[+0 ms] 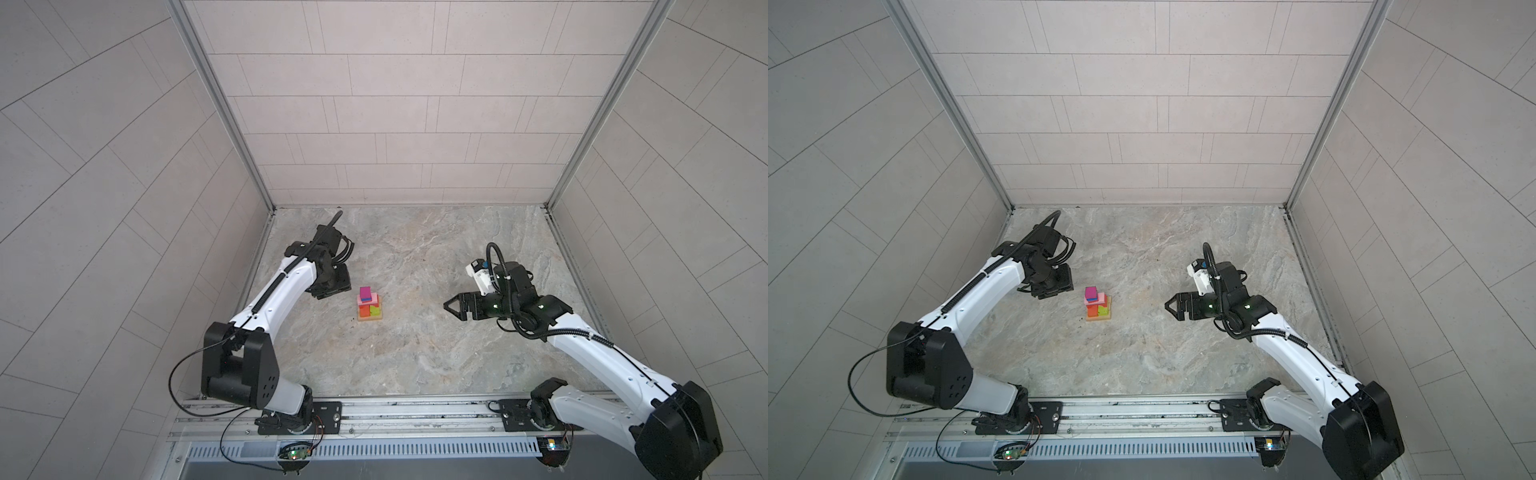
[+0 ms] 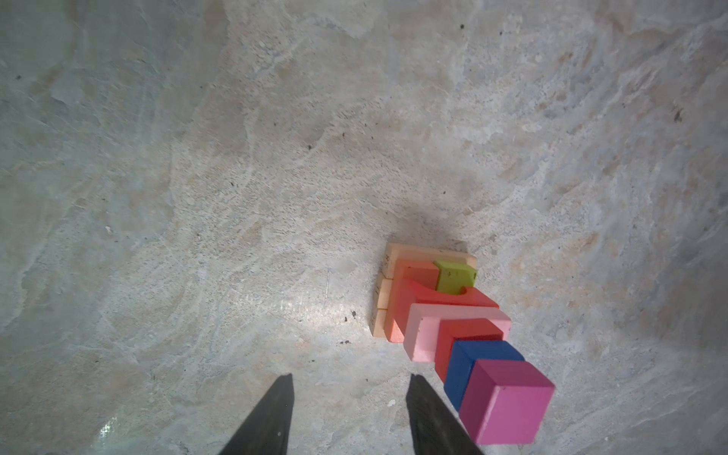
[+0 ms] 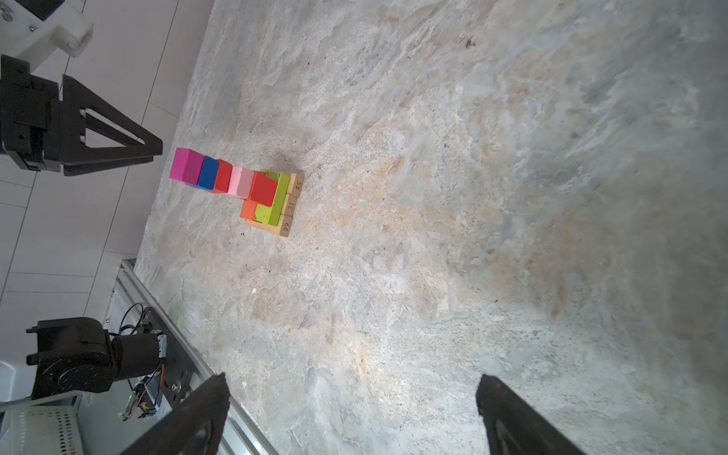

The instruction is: Build the wood block tower

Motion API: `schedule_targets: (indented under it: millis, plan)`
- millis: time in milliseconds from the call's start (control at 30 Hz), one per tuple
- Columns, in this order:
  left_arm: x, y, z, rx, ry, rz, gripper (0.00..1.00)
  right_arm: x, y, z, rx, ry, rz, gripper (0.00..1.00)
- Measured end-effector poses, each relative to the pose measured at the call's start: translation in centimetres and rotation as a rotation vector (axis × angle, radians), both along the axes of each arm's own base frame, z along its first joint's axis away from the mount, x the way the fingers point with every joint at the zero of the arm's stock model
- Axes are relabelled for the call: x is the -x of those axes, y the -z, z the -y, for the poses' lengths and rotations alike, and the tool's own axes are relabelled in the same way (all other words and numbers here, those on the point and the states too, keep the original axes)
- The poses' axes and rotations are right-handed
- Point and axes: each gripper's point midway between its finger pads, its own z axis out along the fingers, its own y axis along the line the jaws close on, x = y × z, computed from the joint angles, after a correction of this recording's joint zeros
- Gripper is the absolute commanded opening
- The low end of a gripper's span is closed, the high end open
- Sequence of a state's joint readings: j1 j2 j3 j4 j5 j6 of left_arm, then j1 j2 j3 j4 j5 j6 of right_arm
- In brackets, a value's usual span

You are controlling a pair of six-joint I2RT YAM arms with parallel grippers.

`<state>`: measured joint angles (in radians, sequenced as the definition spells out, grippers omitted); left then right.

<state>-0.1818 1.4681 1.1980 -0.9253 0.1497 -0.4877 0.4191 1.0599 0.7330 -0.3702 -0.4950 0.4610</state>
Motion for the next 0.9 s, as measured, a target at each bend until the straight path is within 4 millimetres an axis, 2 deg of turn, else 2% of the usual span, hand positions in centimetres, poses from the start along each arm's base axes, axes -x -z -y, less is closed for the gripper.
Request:
schedule_targets:
  millis: [100, 200, 333, 467, 533, 600, 700, 900]
  plan:
    - [-1.1, -0.6, -1.5, 0.003, -0.033, 0.048, 0.56, -1.3, -0.5, 1.1, 0.068, 0.044, 0.065, 0.99]
    - [-2.2, -1.0, -3.4, 0.000, -0.068, 0.092, 0.56, -3.0, -0.9, 3.1, 0.174, 0.129, 0.138, 0.99]
    - [-3.3, -1.5, -5.5, -0.021, -0.095, 0.139, 0.56, -5.2, -1.2, 7.0, 0.320, 0.246, 0.224, 0.99]
    - [-5.2, -2.1, -6.3, -0.045, -0.101, 0.253, 0.55, -7.6, -2.1, 11.9, 0.392, 0.408, 0.297, 0.99]
    - [-5.5, -1.6, -6.8, -0.072, -0.105, 0.317, 0.54, -8.5, -2.2, 14.2, 0.411, 0.487, 0.332, 0.99]
    - [-5.3, -0.6, -7.3, -0.108, -0.104, 0.369, 0.55, -9.0, -1.7, 15.8, 0.436, 0.539, 0.350, 0.99]
    - [-4.9, 1.1, -8.2, -0.155, -0.119, 0.438, 0.54, -9.9, -0.1, 17.2, 0.471, 0.590, 0.377, 0.99]
    - [-5.1, 3.8, -9.4, -0.221, -0.130, 0.592, 0.56, -9.5, 4.8, 18.9, 0.587, 0.612, 0.390, 0.99]
